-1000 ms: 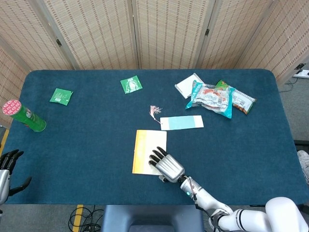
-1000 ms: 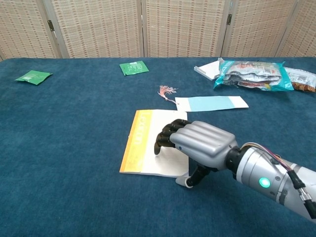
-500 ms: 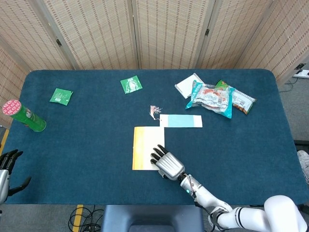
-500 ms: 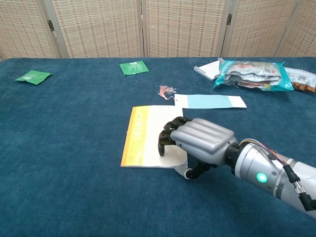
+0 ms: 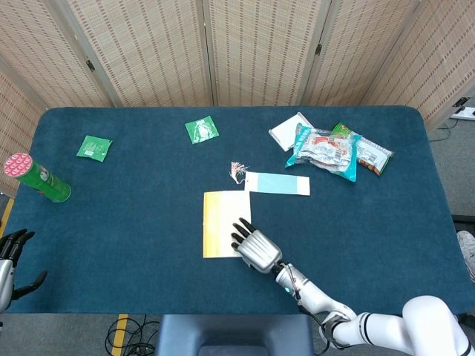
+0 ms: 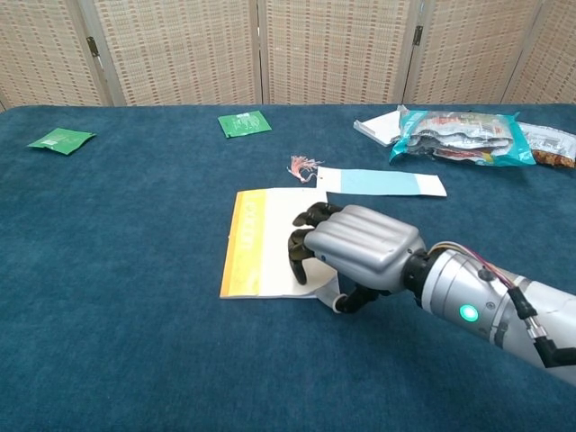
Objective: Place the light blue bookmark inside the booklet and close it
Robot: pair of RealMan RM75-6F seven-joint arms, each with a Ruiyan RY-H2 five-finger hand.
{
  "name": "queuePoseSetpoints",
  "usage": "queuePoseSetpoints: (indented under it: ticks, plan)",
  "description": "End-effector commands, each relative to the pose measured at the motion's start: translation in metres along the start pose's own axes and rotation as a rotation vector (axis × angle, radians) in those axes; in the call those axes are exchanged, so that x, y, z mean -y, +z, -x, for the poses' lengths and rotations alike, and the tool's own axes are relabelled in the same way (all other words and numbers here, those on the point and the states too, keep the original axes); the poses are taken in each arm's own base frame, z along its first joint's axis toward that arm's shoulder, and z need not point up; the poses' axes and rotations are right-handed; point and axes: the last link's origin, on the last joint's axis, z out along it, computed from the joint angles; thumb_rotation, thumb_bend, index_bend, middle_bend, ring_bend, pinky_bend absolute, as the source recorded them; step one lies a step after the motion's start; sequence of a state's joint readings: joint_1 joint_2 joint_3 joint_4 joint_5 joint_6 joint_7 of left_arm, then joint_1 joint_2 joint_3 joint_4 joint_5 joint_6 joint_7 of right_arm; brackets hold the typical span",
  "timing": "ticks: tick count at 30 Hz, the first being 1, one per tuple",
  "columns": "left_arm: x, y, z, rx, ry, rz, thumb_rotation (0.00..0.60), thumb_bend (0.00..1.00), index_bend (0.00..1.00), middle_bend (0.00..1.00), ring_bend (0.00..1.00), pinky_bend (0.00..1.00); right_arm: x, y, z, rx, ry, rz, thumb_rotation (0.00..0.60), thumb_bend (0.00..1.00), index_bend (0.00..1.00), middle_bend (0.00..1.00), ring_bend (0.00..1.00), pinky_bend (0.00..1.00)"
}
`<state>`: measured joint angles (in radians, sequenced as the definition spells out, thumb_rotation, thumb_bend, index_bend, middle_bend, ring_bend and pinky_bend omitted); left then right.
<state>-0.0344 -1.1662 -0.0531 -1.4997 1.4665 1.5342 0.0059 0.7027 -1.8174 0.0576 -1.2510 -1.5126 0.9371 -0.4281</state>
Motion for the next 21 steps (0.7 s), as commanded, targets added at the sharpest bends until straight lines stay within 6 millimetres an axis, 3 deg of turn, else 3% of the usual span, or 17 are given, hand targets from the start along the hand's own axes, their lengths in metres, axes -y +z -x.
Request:
queuePoseSetpoints:
  ticks: [1, 14, 21]
  plan:
    - [0.001, 0.000, 0.000, -0.001, 0.000, -0.002, 0.600, 0.27, 0.19, 0.16, 0.15, 0.20, -0.003, 0.001, -0.001, -0.006, -0.026, -0.003, 0.600, 0.42, 0.48, 0.27, 0.10, 0.08]
    - [0.003, 0.000, 0.000, -0.002, -0.003, -0.011, 0.600, 0.27, 0.19, 0.16, 0.15, 0.20, -0.016, 0.009, -0.007, -0.045, -0.115, -0.018, 0.600, 0.44, 0.62, 0.35, 0.16, 0.08]
    - [0.004, 0.000, 0.000, -0.006, -0.005, -0.014, 0.600, 0.27, 0.19, 0.16, 0.15, 0.20, -0.023, 0.004, -0.016, -0.090, -0.136, -0.028, 0.600, 0.45, 0.68, 0.40, 0.20, 0.08]
